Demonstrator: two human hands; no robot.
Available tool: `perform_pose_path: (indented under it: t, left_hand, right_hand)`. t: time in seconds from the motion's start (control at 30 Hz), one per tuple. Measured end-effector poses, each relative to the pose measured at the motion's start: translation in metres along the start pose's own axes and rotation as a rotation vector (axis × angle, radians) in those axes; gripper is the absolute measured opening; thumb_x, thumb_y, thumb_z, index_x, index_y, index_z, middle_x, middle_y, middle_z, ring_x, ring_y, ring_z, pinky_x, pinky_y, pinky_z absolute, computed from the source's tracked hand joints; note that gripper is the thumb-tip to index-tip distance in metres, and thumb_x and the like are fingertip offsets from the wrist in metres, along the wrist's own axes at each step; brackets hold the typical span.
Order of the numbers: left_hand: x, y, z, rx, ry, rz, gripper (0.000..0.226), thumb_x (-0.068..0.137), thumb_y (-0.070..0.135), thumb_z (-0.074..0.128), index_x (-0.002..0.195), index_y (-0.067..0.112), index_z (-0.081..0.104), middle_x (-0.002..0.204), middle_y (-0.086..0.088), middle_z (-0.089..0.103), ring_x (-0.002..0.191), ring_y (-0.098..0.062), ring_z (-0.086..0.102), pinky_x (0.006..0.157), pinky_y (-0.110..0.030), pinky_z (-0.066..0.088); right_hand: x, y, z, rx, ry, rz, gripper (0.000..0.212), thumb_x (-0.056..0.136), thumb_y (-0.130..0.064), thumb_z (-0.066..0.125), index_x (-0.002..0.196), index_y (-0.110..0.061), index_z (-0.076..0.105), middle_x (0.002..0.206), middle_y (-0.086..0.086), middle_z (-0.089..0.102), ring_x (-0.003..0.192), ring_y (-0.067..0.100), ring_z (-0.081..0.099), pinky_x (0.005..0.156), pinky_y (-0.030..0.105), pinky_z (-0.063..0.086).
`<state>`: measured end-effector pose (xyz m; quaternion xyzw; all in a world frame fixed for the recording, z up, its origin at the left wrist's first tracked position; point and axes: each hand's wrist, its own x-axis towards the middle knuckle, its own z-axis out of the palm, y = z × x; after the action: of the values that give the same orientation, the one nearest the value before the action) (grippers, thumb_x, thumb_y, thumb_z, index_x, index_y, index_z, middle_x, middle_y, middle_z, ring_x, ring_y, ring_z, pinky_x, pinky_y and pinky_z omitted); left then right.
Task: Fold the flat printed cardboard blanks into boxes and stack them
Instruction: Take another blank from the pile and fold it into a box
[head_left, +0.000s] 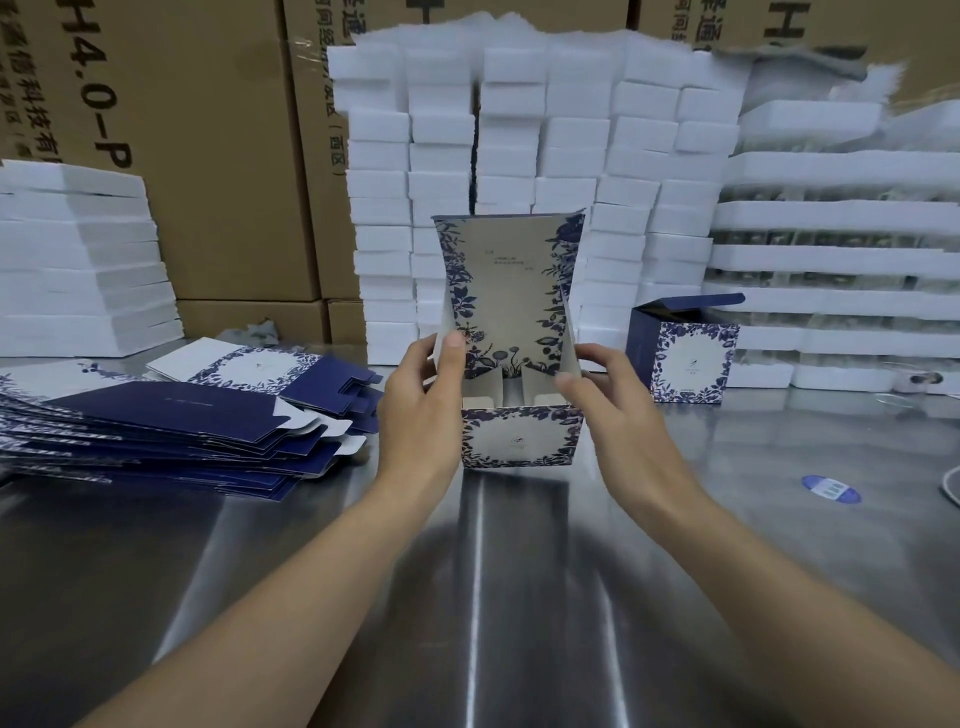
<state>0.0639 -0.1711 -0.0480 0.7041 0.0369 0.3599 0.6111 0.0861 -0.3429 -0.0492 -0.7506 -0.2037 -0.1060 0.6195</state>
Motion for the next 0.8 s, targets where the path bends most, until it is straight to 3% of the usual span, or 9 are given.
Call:
perform_pose_path:
  t: [0.07, 0.13, 0.23, 0.33, 0.43, 0.5, 0.6, 0.7, 0.8]
  left_hand:
    - [-0.002, 0.000, 0.000, 0.000, 0.003, 0.014, 0.052, 0.106, 0.056, 0.049, 0.116, 0.009, 0.065, 0.117, -0.002, 0.063, 0.098, -0.010, 0.061, 0.090, -0.037, 0.048]
    - [-0.002, 0.002, 0.001, -0.019, 0.018, -0.008, 0.037, 0.107, 0.057, 0.047, 0.091, 0.029, 0.064, 0.085, 0.006, 0.065, 0.076, 0.011, 0.058, 0.077, -0.022, 0.045]
    - [0.003, 0.005, 0.001, -0.155, 0.142, -0.181, 0.040, 0.106, 0.059, 0.047, 0.078, 0.030, 0.051, 0.072, 0.012, 0.053, 0.072, -0.004, 0.052, 0.071, -0.025, 0.044]
    - [0.011, 0.005, -0.003, -0.363, 0.258, -0.409, 0.036, 0.106, 0.048, 0.055, 0.083, 0.021, 0.048, 0.080, 0.000, 0.042, 0.072, -0.018, 0.042, 0.078, -0.038, 0.048]
    - [0.017, 0.001, -0.006, -0.550, 0.308, -0.559, 0.020, 0.103, 0.039, 0.062, 0.106, 0.019, 0.063, 0.098, -0.002, 0.053, 0.076, -0.016, 0.048, 0.064, -0.027, 0.046]
    - [0.018, -0.001, -0.008, -0.685, 0.285, -0.656, 0.029, 0.101, 0.034, 0.065, 0.124, 0.017, 0.064, 0.104, -0.004, 0.056, 0.070, -0.015, 0.047, 0.052, -0.022, 0.038]
    - [0.018, -0.002, -0.010, -0.714, 0.244, -0.700, 0.027, 0.101, 0.030, 0.066, 0.124, 0.018, 0.060, 0.094, -0.003, 0.054, 0.064, -0.014, 0.045, 0.043, -0.019, 0.034]
    - [0.016, -0.001, -0.010, -0.627, 0.280, -0.653, 0.019, 0.100, 0.027, 0.066, 0.114, 0.015, 0.061, 0.089, -0.005, 0.054, 0.067, -0.016, 0.049, 0.050, -0.021, 0.039]
    - [0.013, 0.004, -0.008, -0.413, 0.294, -0.464, 0.014, 0.100, 0.024, 0.062, 0.089, 0.016, 0.059, 0.085, -0.005, 0.049, 0.068, -0.017, 0.045, 0.061, -0.029, 0.040]
  right_hand:
    - [-0.003, -0.004, -0.001, -0.031, 0.006, 0.025, 0.067, 0.075, -0.085, 0.055, 0.131, -0.050, 0.053, 0.120, -0.028, 0.064, 0.106, -0.022, 0.057, 0.083, 0.009, 0.041]
    - [-0.003, -0.006, 0.000, -0.081, 0.060, 0.074, 0.069, 0.073, -0.096, 0.044, 0.124, -0.051, 0.055, 0.117, -0.030, 0.061, 0.111, -0.011, 0.059, 0.093, 0.023, 0.044]
    - [0.006, -0.008, -0.002, 0.125, 0.194, 0.254, 0.044, 0.098, -0.074, 0.042, 0.102, -0.034, 0.061, 0.109, -0.010, 0.066, 0.112, 0.021, 0.070, 0.096, 0.044, 0.056]
    - [0.014, -0.006, -0.012, 0.419, 0.212, 0.420, 0.029, 0.108, -0.043, 0.050, 0.112, -0.017, 0.064, 0.105, 0.005, 0.077, 0.092, 0.021, 0.080, 0.078, 0.038, 0.056]
    - [0.016, -0.001, -0.017, 0.512, 0.198, 0.469, 0.022, 0.107, -0.030, 0.051, 0.119, -0.017, 0.065, 0.097, 0.003, 0.083, 0.083, 0.015, 0.081, 0.075, 0.033, 0.053]
    - [0.016, 0.002, -0.015, 0.523, 0.166, 0.518, 0.016, 0.107, -0.024, 0.051, 0.111, -0.018, 0.065, 0.088, 0.000, 0.082, 0.075, 0.010, 0.080, 0.071, 0.029, 0.050]
    - [0.015, 0.004, -0.012, 0.542, 0.146, 0.567, 0.013, 0.108, -0.022, 0.052, 0.103, -0.019, 0.063, 0.081, -0.001, 0.080, 0.067, 0.006, 0.077, 0.065, 0.027, 0.047]
    - [0.015, 0.001, -0.011, 0.445, 0.252, 0.456, 0.007, 0.108, -0.022, 0.055, 0.109, -0.020, 0.062, 0.095, 0.003, 0.079, 0.070, 0.009, 0.077, 0.067, 0.028, 0.048]
    - [0.012, -0.004, -0.012, 0.122, 0.502, 0.101, 0.018, 0.099, -0.017, 0.066, 0.112, -0.025, 0.057, 0.103, -0.001, 0.065, 0.081, 0.015, 0.066, 0.078, 0.032, 0.046]
